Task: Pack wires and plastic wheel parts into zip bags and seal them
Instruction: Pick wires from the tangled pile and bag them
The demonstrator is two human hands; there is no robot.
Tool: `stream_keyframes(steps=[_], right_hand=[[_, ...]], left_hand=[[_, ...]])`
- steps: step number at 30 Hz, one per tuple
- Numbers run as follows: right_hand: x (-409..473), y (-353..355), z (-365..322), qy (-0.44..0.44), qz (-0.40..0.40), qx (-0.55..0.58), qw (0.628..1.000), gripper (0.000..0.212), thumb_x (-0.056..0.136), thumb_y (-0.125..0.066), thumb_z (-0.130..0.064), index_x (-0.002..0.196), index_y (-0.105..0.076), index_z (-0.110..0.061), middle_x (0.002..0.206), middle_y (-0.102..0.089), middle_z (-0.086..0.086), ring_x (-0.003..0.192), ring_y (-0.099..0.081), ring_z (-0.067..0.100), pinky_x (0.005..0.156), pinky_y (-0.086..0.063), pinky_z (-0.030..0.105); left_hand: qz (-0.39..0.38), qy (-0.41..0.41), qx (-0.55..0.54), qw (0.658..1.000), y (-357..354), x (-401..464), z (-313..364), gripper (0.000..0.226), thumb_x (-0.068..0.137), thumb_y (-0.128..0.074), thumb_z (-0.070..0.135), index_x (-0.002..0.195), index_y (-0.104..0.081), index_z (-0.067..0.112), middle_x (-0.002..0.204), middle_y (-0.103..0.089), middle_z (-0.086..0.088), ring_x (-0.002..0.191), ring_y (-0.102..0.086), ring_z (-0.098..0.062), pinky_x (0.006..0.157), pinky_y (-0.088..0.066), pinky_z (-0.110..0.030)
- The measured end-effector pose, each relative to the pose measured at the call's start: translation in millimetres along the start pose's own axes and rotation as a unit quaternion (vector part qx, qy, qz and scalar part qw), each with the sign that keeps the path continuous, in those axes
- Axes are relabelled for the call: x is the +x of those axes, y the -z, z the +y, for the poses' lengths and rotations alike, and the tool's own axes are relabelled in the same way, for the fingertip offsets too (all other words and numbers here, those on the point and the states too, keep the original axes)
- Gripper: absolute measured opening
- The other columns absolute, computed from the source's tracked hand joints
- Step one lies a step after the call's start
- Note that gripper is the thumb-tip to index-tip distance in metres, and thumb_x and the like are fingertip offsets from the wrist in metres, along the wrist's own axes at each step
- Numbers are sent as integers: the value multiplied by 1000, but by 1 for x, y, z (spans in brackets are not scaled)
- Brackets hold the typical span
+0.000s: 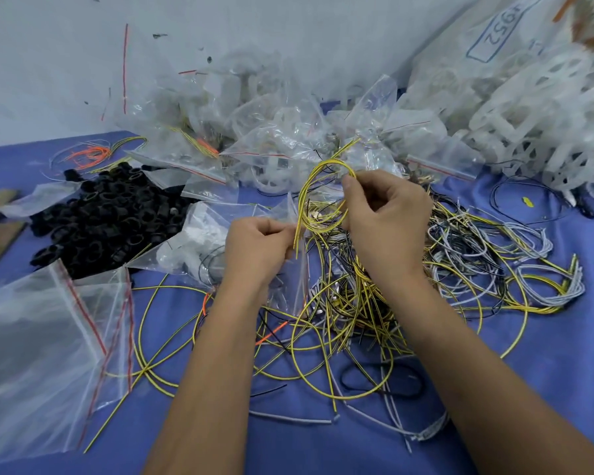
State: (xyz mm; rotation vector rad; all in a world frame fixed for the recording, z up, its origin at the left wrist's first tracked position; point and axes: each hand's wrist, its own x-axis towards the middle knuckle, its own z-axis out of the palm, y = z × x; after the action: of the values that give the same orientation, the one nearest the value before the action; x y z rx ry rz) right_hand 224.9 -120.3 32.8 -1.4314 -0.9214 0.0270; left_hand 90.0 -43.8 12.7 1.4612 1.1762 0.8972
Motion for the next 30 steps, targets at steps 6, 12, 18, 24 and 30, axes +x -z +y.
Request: stream_keyframes(steps=[6, 12, 18, 24, 30], right_hand=[[5, 8, -9, -202, -219, 410, 862, 21, 101, -56, -18, 85, -68, -10, 61, -59, 0, 65, -58, 20, 52, -50, 22], [-8, -4, -4, -173, -310, 282, 891, 24, 101, -58, -10, 83, -74, -8, 80, -71, 12, 80, -69, 27, 81, -62, 46], [-9, -5, 9, -220, -342, 193, 893, 19, 103, -55, -7, 94, -66, 6, 81, -71, 3, 72, -68, 11, 68, -57, 27], [-3, 0, 13, -144, -319, 31, 936, 21, 100, -59, -5, 84, -65, 8, 70, -73, 12, 57, -72, 28, 56, -60, 39], [8, 12, 7, 82, -319, -285, 900, 27, 97, -63, -19, 76, -68, -4, 65, -65, 11, 62, -63, 29, 64, -54, 40]], left_hand=[[-57, 0, -121, 991, -4, -3, 4, 28, 92, -75, 28, 79, -67, 6, 50, -48, 5, 44, -35, -8, 43, -27, -18], [-87, 61, -209, 972, 1, 0, 4, 37, 98, -64, 13, 62, -71, 18, 50, -54, 9, 42, -35, -4, 39, -28, -14], [-146, 29, -259, 954, 20, 3, 10, 28, 77, -74, 37, 64, -59, 17, 56, -48, 7, 41, -35, -1, 35, -25, -13], [-82, -56, -194, 976, 24, 2, 13, 44, 100, -64, 31, 61, -49, 19, 61, -41, -3, 44, -32, -9, 38, -23, -17], [45, -201, 46, 977, 12, 2, 8, 42, 102, -60, 33, 64, -47, 20, 54, -43, 12, 54, -36, -11, 56, -33, -31]])
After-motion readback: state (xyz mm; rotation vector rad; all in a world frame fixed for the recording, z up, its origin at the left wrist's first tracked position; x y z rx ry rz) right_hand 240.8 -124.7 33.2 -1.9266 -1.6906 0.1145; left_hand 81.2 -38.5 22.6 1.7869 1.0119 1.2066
